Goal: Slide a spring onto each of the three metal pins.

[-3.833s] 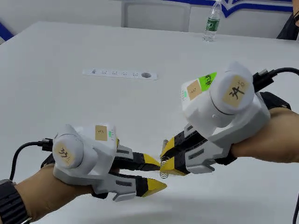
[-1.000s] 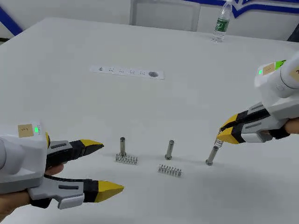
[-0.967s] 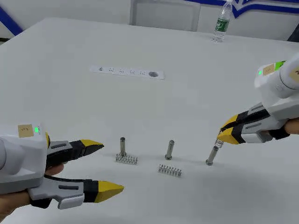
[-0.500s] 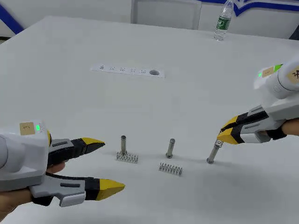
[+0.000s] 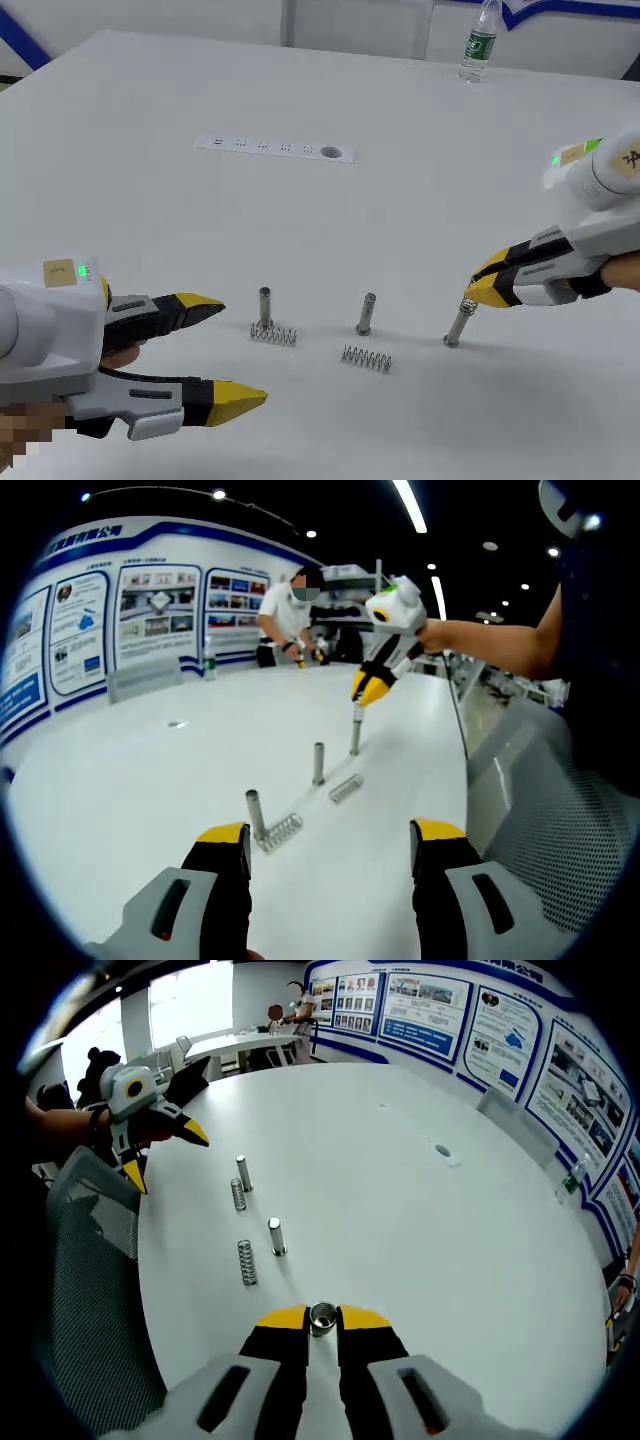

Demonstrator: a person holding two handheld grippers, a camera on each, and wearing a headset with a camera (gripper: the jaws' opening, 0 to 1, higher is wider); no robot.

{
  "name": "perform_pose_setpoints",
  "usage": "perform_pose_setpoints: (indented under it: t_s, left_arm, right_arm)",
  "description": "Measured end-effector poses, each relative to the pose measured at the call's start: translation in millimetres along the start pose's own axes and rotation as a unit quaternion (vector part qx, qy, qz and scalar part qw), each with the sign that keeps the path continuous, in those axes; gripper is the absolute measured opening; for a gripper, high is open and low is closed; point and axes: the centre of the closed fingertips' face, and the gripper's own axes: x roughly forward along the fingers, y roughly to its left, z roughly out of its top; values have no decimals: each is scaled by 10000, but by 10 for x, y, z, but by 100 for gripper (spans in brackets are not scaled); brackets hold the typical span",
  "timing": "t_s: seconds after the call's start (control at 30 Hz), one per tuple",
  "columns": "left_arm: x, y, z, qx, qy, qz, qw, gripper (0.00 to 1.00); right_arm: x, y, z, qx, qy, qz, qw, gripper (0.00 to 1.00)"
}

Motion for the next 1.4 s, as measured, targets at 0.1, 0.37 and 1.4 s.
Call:
perform_pose_setpoints:
  t_s: [0.1,0.37,1.4]
  left_arm:
    - [4,-4,-6,11,14,-6,10000,65]
    - [11,-3,5,19,11,-9,10000,65]
    - [3,-20,1,29,37,15,10000,65]
  right_arm:
    - [12,-2,-16,34,-5,7,10000,12]
    - [93,-8,-76,64,17,7,10000,12]
    - [389,24,-333,265,203,70,9994,12]
